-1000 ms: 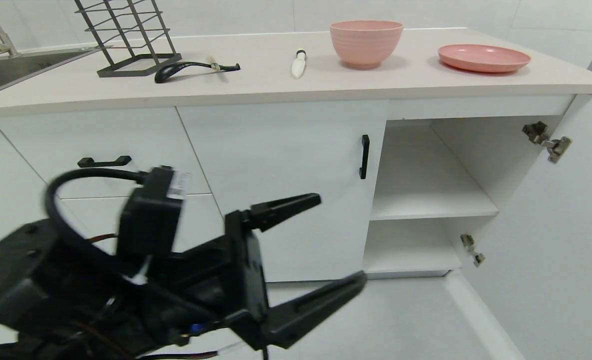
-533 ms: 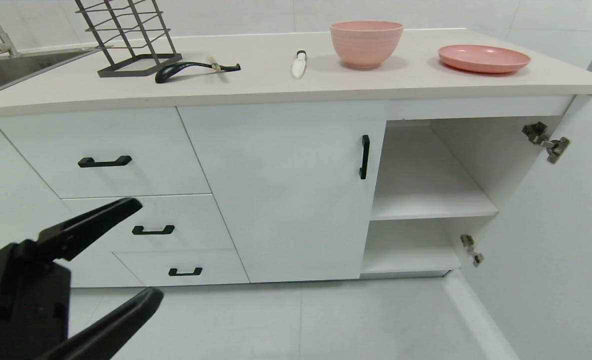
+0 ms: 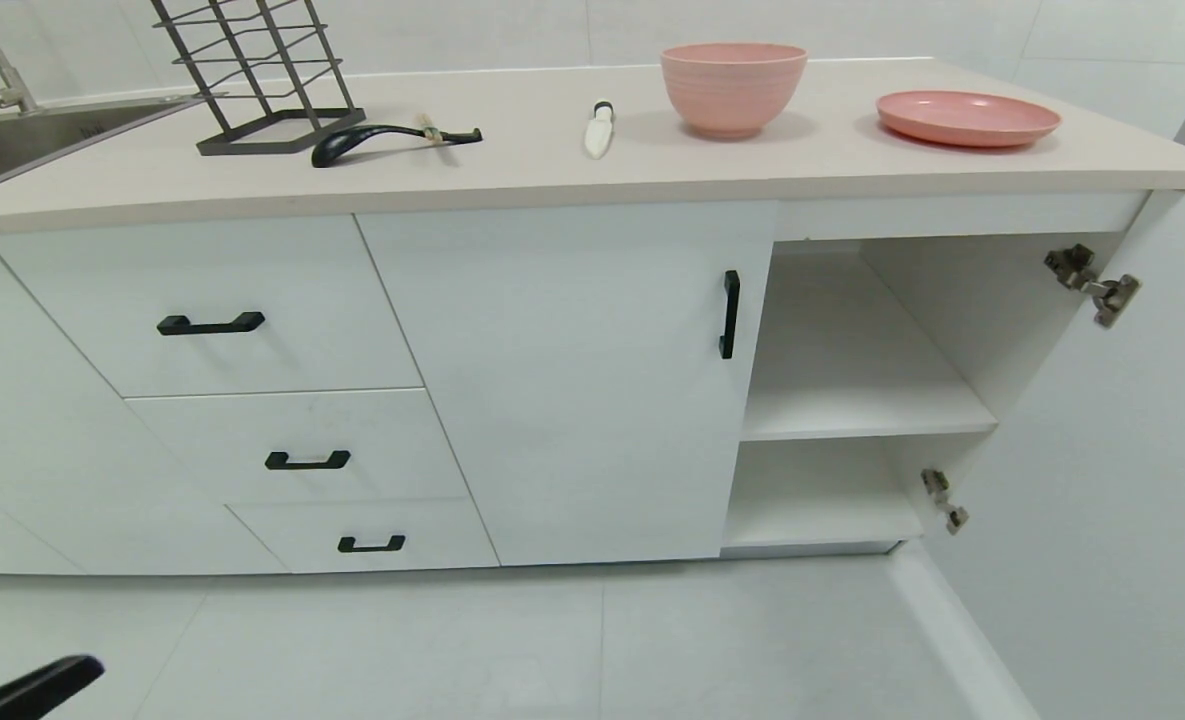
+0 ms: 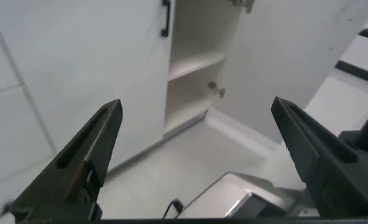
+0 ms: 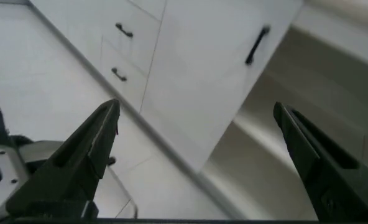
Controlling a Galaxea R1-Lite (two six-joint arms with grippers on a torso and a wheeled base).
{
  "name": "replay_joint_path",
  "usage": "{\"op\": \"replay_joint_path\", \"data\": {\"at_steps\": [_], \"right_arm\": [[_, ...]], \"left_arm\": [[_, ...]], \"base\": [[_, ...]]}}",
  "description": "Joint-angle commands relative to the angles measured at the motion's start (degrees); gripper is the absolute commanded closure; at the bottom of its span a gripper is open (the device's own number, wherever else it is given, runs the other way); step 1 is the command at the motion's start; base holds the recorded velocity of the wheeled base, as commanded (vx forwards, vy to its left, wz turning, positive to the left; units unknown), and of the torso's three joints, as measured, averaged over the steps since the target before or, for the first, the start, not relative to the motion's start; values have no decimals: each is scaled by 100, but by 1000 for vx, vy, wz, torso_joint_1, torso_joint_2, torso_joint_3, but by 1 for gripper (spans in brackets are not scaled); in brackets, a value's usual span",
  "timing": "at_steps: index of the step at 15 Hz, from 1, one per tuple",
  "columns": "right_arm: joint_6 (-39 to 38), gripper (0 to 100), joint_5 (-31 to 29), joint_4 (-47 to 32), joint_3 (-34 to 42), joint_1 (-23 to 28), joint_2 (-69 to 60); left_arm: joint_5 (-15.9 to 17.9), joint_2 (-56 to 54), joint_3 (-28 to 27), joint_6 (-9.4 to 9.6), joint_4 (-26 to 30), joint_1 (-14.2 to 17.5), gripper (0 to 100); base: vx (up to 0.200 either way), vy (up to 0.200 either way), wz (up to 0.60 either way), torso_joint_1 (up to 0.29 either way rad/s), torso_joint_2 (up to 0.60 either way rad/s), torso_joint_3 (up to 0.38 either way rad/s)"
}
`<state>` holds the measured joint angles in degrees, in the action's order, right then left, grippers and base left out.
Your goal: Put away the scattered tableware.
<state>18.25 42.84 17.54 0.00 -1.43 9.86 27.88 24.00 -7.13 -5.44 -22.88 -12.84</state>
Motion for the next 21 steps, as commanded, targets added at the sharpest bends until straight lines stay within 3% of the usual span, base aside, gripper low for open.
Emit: {"op": "replay_joint_path", "data": {"at_steps": [1, 2, 3, 4, 5, 6, 7, 8, 9, 10, 11, 14, 16, 21], "right_arm": [[-164, 0, -601, -1262, 0, 151, -986], [-357, 0, -1322, -1429, 0, 151, -986], [-700, 0, -1955, -1438, 0, 151, -986], [-1122, 0, -2552, -1473, 0, 151, -986], [-1262, 0, -2781, -1482, 0, 151, -986], [-1377, 0, -3255, -1482, 0, 151, -986], [-1377, 0, -3361, -1482, 0, 151, -986], [-1306, 0, -3748, -1570, 0, 151, -986], [-1306, 0, -3748, -1570, 0, 151, -986], [-1368, 0, -4055, -1754, -9, 151, -986], [-1570, 0, -4064, -1754, -9, 151, -986], [-1719, 0, -4099, -1754, 0, 151, -986], [-1728, 0, -4099, -1754, 0, 151, -986], [-1719, 0, -4099, -1754, 0, 151, -986]], "left_arm": [[-28, -1899, 19, 315, 1488, 668, 0], [-90, -1847, 177, 676, 1550, 668, 0], [-134, -1847, 414, 895, 1365, 668, 0], [-134, -1855, 704, 1036, 1207, 668, 0], [-151, -1855, 713, 1080, 1286, 668, 0], [-573, -1864, 704, 1115, 1664, 853, 0], [-837, -1987, 704, 1106, 1752, 1073, 0], [-1426, -2400, 687, 1141, 2200, 1328, 0], [-1426, -2400, 687, 1141, 2200, 1328, 0], [-2656, -2400, 713, 1203, 2033, 1319, 0], [-3008, -2400, 713, 992, 2051, 1310, 0], [-2964, -2400, 704, 939, 2279, 1310, 0], [-2964, -2400, 713, 693, 2288, 1310, 0], [-2990, -2400, 713, 579, 2288, 1310, 0]], "base": [[0, 0, 0, 0, 0, 0], [0, 0, 0, 0, 0, 0], [0, 0, 0, 0, 0, 0], [0, 0, 0, 0, 0, 0], [0, 0, 0, 0, 0, 0], [0, 0, 0, 0, 0, 0], [0, 0, 0, 0, 0, 0], [0, 0, 0, 0, 0, 0], [0, 0, 0, 0, 0, 0], [0, 0, 0, 0, 0, 0], [0, 0, 0, 0, 0, 0], [0, 0, 0, 0, 0, 0], [0, 0, 0, 0, 0, 0], [0, -80, -240, 2, 1, 2]]}}
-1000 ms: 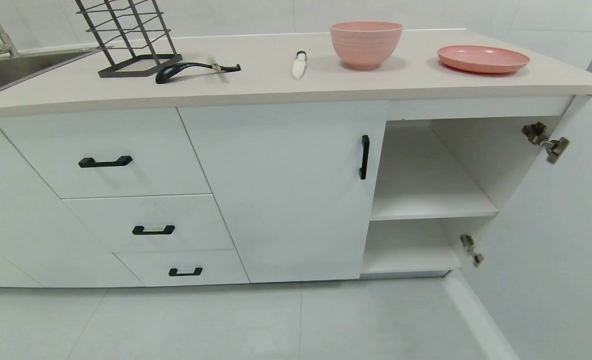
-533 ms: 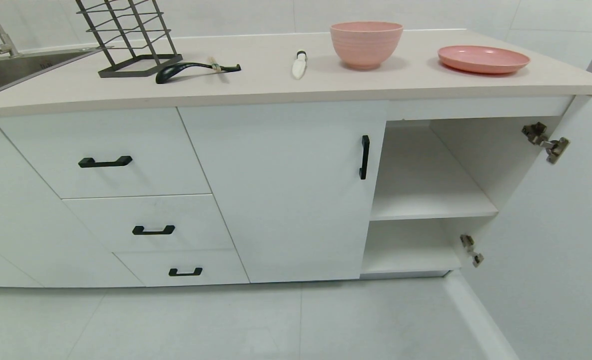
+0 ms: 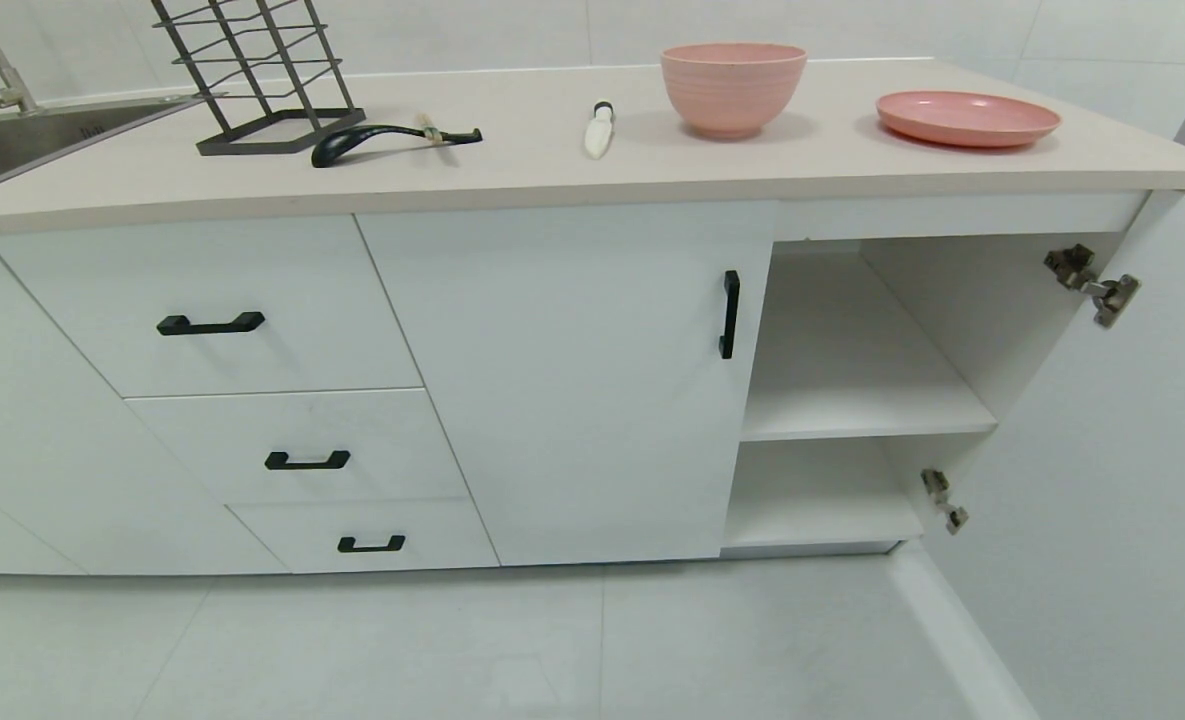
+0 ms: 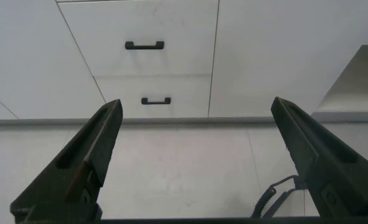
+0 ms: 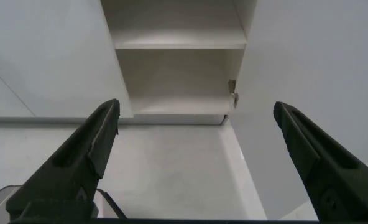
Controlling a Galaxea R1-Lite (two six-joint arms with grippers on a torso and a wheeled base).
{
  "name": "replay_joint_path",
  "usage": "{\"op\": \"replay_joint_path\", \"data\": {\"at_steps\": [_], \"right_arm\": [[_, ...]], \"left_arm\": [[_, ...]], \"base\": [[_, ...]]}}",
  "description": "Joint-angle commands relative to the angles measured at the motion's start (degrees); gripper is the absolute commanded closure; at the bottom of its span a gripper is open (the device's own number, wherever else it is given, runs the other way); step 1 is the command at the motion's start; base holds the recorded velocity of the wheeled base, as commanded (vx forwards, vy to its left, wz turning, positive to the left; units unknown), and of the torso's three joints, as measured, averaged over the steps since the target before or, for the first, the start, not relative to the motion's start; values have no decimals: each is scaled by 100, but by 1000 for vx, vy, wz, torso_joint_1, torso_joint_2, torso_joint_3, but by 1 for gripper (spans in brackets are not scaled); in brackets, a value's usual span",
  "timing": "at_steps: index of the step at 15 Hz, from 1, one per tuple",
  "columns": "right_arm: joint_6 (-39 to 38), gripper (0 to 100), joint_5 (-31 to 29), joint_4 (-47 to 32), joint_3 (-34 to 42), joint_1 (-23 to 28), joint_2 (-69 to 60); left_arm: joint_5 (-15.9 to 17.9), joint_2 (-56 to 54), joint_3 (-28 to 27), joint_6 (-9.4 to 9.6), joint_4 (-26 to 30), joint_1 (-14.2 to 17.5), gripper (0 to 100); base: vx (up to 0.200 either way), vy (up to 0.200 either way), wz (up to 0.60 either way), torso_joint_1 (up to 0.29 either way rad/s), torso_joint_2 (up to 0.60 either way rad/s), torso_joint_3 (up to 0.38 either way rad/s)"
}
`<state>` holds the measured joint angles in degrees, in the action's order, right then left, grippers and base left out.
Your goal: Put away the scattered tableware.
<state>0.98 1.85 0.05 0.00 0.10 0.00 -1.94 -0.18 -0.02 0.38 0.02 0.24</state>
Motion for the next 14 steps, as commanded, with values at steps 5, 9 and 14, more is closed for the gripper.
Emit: {"op": "replay_joint_path", "data": {"at_steps": [5, 9, 14], "right_arm": [[8, 0, -1, -5, 0, -1, 0], [8, 0, 8, -5, 0, -1, 0], [-1, 0, 8, -5, 0, -1, 0]], "left_arm": [[-8, 18, 2, -38, -2, 2, 0], [-35, 18, 2, -152, -2, 2, 0], [-184, 18, 2, -328, -20, 2, 0]], "base": [[0, -40, 0, 0, 0, 1], [0, 0, -450, 4, 3, 2], [40, 0, 0, 0, 0, 0]]}}
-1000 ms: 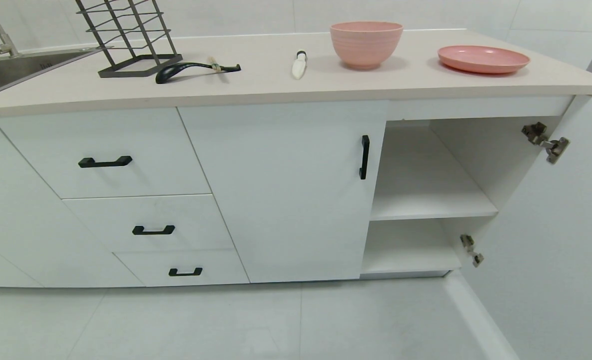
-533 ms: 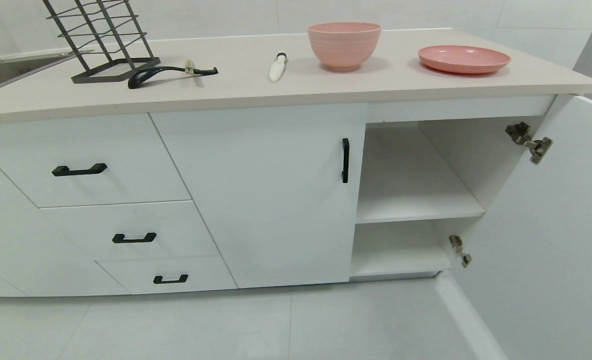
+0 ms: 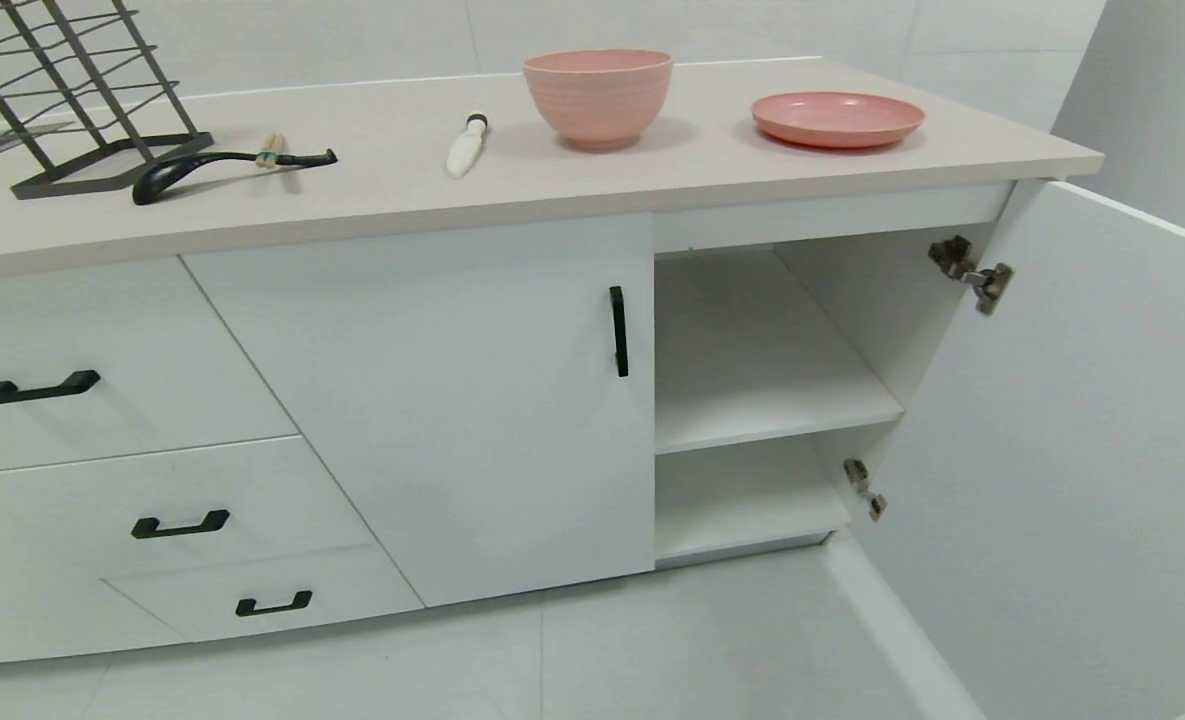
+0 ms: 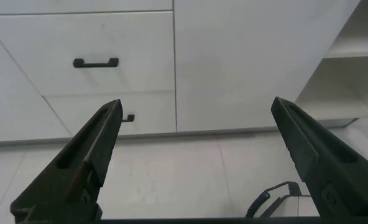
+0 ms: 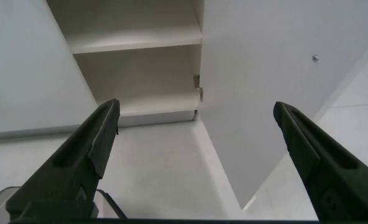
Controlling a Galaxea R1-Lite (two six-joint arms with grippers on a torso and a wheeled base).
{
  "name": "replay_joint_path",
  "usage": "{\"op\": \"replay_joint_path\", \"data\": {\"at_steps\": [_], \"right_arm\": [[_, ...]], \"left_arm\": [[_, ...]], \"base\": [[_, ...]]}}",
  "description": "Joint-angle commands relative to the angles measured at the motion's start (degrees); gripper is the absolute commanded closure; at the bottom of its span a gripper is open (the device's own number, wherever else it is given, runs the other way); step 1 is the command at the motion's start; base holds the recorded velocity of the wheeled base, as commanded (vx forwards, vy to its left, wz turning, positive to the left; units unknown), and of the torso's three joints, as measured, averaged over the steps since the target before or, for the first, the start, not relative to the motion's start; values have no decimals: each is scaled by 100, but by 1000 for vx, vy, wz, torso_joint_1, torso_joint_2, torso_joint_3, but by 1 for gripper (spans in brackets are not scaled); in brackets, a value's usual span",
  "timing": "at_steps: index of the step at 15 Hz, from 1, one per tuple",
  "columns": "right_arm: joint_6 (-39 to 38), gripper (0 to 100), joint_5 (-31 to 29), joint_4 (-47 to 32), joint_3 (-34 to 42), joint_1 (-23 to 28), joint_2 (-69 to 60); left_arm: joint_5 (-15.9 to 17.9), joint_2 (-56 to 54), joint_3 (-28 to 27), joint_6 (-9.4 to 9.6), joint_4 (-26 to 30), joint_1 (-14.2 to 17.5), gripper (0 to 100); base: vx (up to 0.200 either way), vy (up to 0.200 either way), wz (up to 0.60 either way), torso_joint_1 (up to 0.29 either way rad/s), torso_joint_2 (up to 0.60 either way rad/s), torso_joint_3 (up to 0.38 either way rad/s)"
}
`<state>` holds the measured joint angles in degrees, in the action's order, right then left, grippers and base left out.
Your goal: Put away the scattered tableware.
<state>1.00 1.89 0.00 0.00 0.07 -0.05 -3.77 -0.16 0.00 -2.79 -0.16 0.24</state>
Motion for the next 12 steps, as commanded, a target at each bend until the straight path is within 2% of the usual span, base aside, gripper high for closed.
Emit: {"op": "replay_joint_path", "data": {"at_steps": [1, 4, 8, 12], "right_arm": [[6, 0, 4, 0, 0, 1, 5], [-3, 0, -4, 0, -9, 1, 5], [-3, 0, -4, 0, 0, 1, 5], [-3, 0, -4, 0, 0, 1, 5]], "left_arm": [[-1, 16, 0, 24, -2, 2, 0], [-1, 16, 0, 68, 7, 2, 0], [-1, 16, 0, 139, 7, 2, 0], [-1, 16, 0, 139, 7, 2, 0]], "base": [[200, 0, 0, 2, 2, 2], [200, 0, 0, 2, -5, 1], [0, 0, 0, 0, 0, 0], [200, 0, 0, 8, 1, 0]]}}
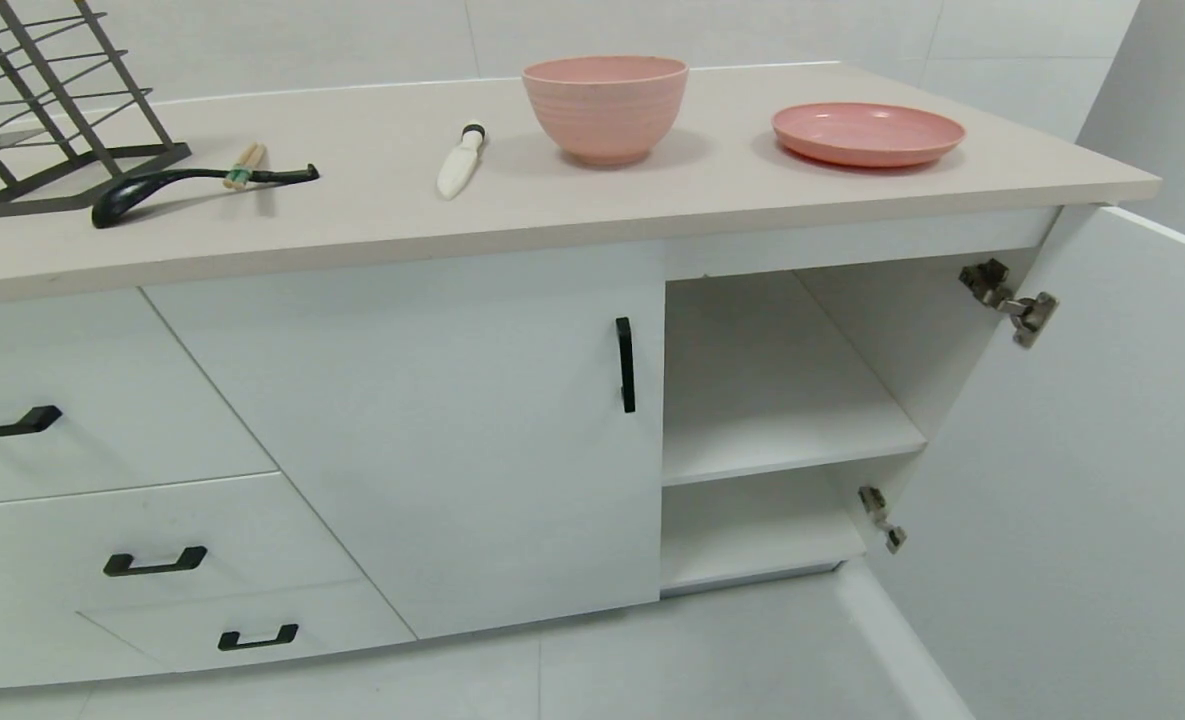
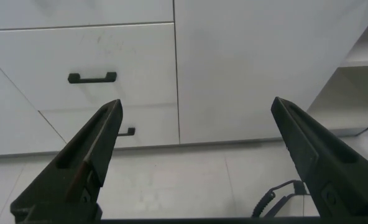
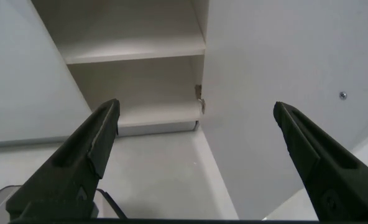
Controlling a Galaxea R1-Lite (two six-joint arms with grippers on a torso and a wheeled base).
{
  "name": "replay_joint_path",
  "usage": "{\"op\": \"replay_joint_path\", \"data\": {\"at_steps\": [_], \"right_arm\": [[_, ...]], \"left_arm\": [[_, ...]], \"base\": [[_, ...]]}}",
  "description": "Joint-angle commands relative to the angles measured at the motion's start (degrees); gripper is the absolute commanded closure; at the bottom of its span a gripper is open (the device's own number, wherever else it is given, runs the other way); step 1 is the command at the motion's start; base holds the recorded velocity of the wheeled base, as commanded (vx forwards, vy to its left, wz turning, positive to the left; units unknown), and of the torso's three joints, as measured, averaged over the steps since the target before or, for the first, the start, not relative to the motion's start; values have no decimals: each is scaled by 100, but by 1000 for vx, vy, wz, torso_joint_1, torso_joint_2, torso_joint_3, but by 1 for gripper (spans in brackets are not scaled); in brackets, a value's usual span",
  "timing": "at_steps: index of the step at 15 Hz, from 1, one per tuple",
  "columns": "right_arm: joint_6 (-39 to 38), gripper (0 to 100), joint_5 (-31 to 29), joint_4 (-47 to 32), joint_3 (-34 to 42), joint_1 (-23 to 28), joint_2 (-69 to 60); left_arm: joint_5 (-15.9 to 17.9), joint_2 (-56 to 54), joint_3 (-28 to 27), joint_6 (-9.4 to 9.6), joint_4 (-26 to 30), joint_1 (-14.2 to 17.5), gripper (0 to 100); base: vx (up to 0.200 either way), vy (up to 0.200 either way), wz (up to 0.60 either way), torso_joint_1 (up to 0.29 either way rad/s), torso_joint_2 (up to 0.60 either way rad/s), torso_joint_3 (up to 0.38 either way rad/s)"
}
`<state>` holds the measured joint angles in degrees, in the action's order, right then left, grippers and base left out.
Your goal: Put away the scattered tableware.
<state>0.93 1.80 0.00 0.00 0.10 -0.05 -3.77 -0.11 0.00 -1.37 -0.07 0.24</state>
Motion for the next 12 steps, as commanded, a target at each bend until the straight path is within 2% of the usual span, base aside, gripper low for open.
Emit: {"op": "replay_joint_path", "data": {"at_steps": [1, 5, 12], "right_arm": [[4, 0, 4, 0, 0, -1, 5], [4, 0, 4, 0, 0, -1, 5], [13, 0, 4, 0, -9, -1, 5]], "left_arm": [[-1, 11, 0, -4, -1, 2, 0], [-1, 11, 0, -4, -1, 2, 0], [-1, 11, 0, -30, -1, 2, 0]], "base": [[200, 0, 0, -2, 2, 7], [200, 0, 0, 1, 2, 2], [0, 0, 0, 0, 0, 0]]}}
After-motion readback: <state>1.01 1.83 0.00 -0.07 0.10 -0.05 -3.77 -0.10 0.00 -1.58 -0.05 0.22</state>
